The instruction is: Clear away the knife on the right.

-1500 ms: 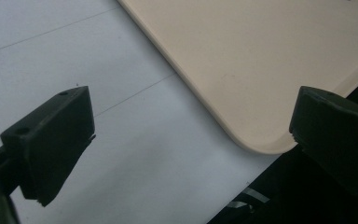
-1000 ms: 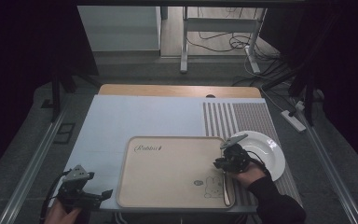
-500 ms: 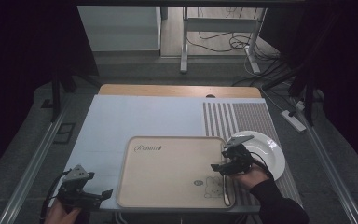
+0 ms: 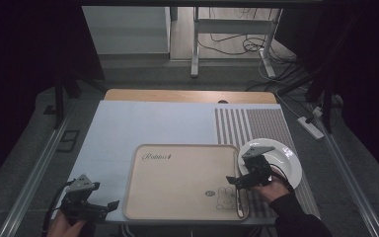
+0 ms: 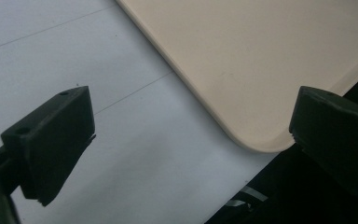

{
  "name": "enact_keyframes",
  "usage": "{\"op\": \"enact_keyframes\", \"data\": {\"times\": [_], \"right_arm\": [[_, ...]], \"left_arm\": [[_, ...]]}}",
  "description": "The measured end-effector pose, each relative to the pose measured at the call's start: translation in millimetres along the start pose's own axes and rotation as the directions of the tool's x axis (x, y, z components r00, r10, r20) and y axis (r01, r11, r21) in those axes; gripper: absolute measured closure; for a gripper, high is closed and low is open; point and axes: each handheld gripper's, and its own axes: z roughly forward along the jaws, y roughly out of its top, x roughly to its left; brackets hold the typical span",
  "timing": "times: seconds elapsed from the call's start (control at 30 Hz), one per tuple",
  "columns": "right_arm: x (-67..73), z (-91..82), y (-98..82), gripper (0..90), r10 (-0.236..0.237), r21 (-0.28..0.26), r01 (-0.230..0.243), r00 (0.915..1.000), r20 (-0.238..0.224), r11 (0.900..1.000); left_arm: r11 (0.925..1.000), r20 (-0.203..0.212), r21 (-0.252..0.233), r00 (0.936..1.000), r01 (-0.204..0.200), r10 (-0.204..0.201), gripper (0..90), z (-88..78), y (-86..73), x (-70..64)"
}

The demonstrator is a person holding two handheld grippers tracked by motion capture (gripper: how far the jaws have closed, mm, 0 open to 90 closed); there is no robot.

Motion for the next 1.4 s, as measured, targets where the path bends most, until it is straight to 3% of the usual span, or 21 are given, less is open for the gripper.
{"op": "enact_keyframes", "data": {"times": [0.63, 1.4], "right_arm": [[-6.4, -28.7, -28.1, 0.0, 0.073, -0.056, -0.071, 0.996, 0.05, 0.996], [-12.4, -61.8, -68.4, 0.0, 0.164, -0.101, -0.15, 0.9735, 0.159, 0.984]], "left_arm": [[1.0, -0.002, -0.003, 1.0, 0.005, -0.005, 1.1, 0.0, -0.1, 0.0], [1.0, -0.003, -0.004, 1.0, 0.006, -0.006, 0.9, -0.2, -0.1, 0.0]]}}
